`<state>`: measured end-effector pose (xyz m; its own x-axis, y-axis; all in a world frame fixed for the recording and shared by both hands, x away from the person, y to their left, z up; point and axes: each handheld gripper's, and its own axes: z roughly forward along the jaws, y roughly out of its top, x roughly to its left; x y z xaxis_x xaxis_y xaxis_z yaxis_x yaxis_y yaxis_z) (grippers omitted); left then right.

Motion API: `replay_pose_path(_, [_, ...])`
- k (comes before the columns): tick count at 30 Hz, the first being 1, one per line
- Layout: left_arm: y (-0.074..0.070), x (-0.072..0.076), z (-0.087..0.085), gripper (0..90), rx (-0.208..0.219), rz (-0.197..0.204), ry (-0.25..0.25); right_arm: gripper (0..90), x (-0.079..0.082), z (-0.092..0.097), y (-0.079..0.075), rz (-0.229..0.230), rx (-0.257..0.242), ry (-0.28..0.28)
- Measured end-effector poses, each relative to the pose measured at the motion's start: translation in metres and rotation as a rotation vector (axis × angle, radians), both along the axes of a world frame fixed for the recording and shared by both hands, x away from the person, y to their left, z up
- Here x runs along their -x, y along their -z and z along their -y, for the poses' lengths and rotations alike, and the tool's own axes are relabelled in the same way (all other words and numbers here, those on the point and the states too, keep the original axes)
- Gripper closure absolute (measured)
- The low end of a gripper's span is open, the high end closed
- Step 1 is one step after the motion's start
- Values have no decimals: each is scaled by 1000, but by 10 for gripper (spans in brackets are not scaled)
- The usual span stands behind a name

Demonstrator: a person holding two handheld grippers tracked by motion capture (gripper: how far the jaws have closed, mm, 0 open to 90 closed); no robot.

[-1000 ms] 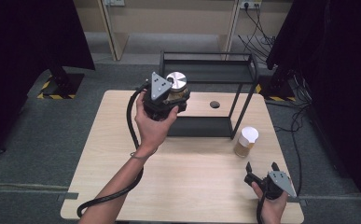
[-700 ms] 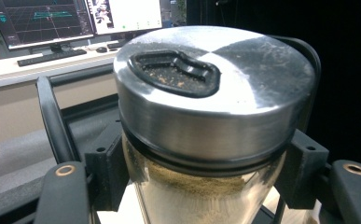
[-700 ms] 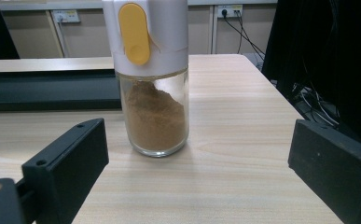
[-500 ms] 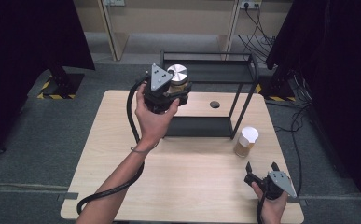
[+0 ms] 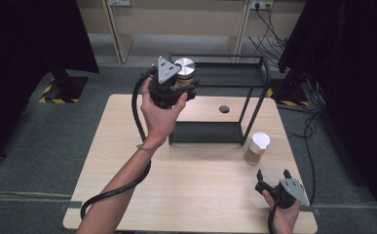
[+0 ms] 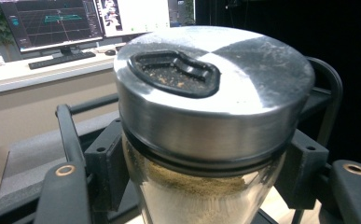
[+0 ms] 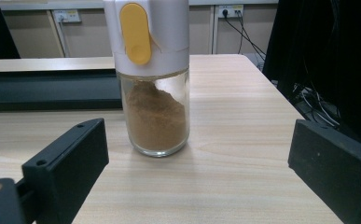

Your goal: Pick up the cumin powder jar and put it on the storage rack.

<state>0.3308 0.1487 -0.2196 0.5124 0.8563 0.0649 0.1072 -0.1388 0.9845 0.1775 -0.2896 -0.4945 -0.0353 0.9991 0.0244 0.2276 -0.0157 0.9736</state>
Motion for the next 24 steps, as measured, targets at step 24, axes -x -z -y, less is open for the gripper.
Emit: replay_pose_path(24, [-11, -36, 8, 307, -18, -5, -66, 50, 0, 2, 0, 1, -6, -5])
